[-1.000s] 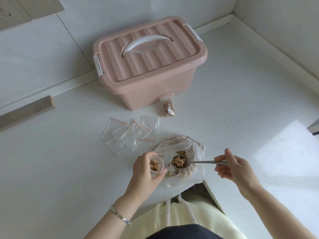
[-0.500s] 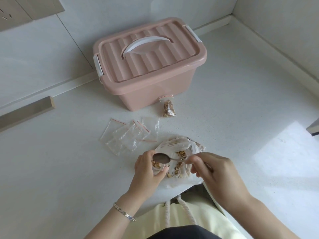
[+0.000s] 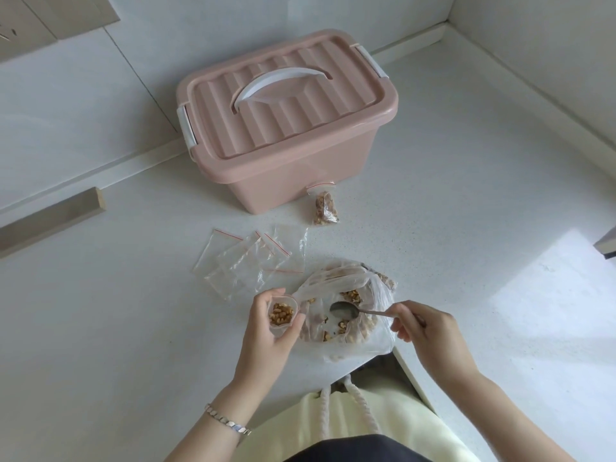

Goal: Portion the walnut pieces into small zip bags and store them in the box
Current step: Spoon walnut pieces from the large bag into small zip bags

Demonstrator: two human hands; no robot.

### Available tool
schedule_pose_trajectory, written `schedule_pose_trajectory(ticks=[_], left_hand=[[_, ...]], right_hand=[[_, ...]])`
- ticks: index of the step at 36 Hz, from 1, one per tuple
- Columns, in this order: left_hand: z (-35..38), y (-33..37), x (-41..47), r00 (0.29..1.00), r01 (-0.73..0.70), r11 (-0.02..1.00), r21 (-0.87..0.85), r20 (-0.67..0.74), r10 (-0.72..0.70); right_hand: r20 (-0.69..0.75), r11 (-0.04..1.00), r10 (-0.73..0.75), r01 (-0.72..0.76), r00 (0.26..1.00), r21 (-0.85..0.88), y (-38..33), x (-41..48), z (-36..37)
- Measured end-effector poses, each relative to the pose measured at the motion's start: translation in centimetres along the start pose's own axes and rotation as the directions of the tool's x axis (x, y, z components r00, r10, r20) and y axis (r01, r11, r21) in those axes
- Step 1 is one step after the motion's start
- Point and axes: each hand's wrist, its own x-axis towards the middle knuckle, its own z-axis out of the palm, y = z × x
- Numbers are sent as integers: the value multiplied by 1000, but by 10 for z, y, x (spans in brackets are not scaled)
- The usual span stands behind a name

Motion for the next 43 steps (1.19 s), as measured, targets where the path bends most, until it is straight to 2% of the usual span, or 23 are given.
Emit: schedule_pose_trajectory(ticks=[5, 13, 21, 27, 33, 38, 43], left_hand=[[-2, 1, 1, 1000, 0, 1000, 6, 2, 0], [1, -3, 3, 1000, 8, 1000, -2, 18, -8], [-1, -1, 3, 1000, -31, 1000, -1, -1, 31], [2, -3, 4, 998, -62, 998, 34, 26, 61], [10, -4, 8, 986, -137, 975, 177, 123, 116], [19, 0, 12, 975, -144, 956, 257, 200, 93], [24, 5, 18, 974, -147, 936, 320, 209, 82]], right_hand=[[108, 975, 132, -149, 985, 166, 9, 5, 14], [293, 874, 342, -417, 893, 249, 9, 12, 29], [264, 743, 474, -542, 840, 392, 10, 14, 18], [207, 724, 511, -547, 834, 419, 20, 14, -2], [148, 734, 505, -513, 851, 446, 20, 14, -19], [75, 763, 454, -430, 888, 483, 11, 18, -32], [-10, 827, 355, -310, 935, 469, -8, 21, -45]])
